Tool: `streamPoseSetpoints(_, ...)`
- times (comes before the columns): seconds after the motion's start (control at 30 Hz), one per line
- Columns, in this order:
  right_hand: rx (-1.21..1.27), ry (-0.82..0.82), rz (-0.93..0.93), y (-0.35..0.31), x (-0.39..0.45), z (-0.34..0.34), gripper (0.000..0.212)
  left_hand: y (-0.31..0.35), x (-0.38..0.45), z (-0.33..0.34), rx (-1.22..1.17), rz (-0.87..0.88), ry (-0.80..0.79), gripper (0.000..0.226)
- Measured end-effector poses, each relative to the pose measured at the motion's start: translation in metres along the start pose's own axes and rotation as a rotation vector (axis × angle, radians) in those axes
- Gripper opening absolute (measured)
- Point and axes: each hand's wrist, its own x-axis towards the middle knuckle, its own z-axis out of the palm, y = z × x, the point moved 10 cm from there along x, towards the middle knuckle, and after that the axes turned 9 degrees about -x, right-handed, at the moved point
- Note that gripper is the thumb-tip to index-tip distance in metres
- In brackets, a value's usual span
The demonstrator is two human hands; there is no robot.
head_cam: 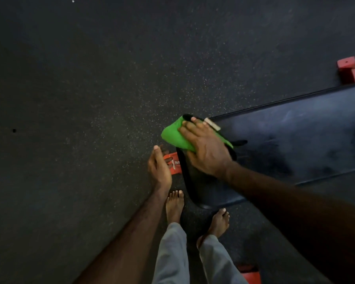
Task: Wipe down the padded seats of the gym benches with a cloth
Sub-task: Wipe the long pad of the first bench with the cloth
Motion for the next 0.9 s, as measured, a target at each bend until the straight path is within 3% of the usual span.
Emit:
streamPoseSetpoints(0.17,-0.136,-0.197,-0.446,-0.067,-0.080,0.051,0.061,-0.002,0.001,-0.001,0.072,0.022,-0.056,0.038)
streamPoseSetpoints(0.23,-0.211,-0.237,-0.540,-0.074,-0.115,0.066,0.062,0.001,-0.003,-0.005,0.108,0.057,-0.058,0.023)
streamPoseSetpoints(0.37,-0.237,-0.244,-0.631,-0.072,-0.142,0.072,0.063,-0.001,-0.006,0.005,0.156,0.076,-0.094,0.026)
streamPoseSetpoints(0.43,-0.176,-0.155,-0.416,-0.047,-0.121,0.053,0.068,0.002,-0.013,0.018,0.167,0.084,-0.102,0.030)
streamPoseSetpoints(0.53,-0.016,-0.036,0.128,-0.014,-0.121,0.037,0.070,-0.001,-0.029,0.036,0.248,0.138,-0.106,0.044)
streamPoseSetpoints(0.57,0.006,-0.028,0.161,-0.024,-0.132,0.043,0.069,-0.002,-0.035,0.038,0.257,0.159,-0.110,0.046)
streamPoseSetpoints(0.63,-0.050,-0.066,-0.008,-0.055,-0.156,0.062,0.067,-0.007,-0.046,0.037,0.263,0.187,-0.111,0.049)
streamPoseSetpoints(0.7,-0.121,-0.071,-0.130,-0.051,-0.172,0.068,0.074,-0.015,-0.051,0.027,0.261,0.182,-0.084,0.050)
streamPoseSetpoints(0.73,-0.122,-0.047,-0.086,-0.036,-0.175,0.063,0.077,-0.016,-0.054,0.022,0.262,0.176,-0.059,0.049)
streamPoseSetpoints(0.87,0.130,0.107,0.690,0.021,-0.209,0.049,0.084,-0.021,-0.062,0.019,0.265,0.167,-0.037,0.044)
streamPoseSetpoints(0.9,0.150,0.130,0.735,0.009,-0.211,0.052,0.083,-0.021,-0.062,0.021,0.278,0.183,-0.047,0.043)
